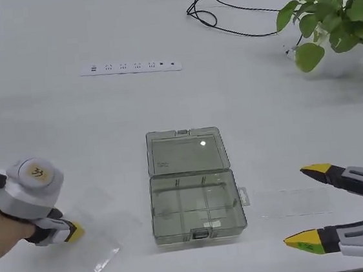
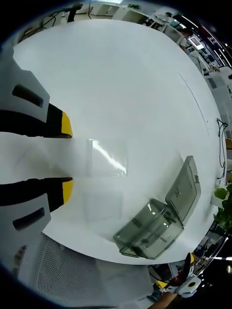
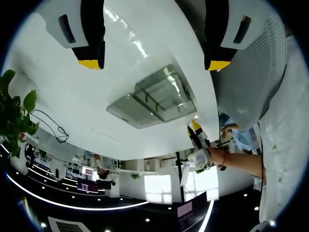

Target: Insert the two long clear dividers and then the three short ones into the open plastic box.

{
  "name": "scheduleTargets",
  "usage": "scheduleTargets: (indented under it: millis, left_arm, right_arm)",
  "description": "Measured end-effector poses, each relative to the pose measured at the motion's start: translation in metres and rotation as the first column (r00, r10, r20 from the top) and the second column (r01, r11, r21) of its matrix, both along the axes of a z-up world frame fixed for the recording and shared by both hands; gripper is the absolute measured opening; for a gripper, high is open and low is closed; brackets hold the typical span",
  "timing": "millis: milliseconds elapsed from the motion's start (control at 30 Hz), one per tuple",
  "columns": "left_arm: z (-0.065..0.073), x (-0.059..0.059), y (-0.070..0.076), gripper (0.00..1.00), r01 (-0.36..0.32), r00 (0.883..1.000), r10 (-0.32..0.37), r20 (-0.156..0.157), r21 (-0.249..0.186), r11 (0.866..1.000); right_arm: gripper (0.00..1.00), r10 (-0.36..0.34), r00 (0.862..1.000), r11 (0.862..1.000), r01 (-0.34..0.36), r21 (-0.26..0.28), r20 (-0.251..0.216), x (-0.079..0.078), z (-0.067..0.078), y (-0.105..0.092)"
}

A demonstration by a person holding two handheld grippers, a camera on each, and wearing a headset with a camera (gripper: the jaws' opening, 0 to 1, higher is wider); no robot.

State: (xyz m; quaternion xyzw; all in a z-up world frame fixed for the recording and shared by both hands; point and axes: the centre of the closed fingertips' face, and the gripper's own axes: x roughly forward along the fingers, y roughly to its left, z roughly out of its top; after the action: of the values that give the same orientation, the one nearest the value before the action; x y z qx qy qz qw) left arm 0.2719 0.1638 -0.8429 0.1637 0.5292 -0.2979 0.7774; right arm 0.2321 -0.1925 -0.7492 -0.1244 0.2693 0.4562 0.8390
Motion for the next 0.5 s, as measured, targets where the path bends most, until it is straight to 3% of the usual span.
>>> scheduleTargets:
  millis: [267, 500]
  left_arm:
    - [0.004, -0.003, -0.001, 0.30, -0.060, 0.998, 0.060, -0.006, -0.061, 0.996]
    - [0.015, -0.004, -0.009, 0.30, -0.111, 0.994, 0.113, 0.003, -0.146, 0.983]
  right_arm:
    - [0.85, 0.007, 1.000, 1.000, -0.007, -0.001, 0.002, 0.002, 0.000, 0.000]
    - [0.84, 0.008, 1.000, 1.000, -0.008, 0.000, 0.000, 0.001, 0.002, 0.003]
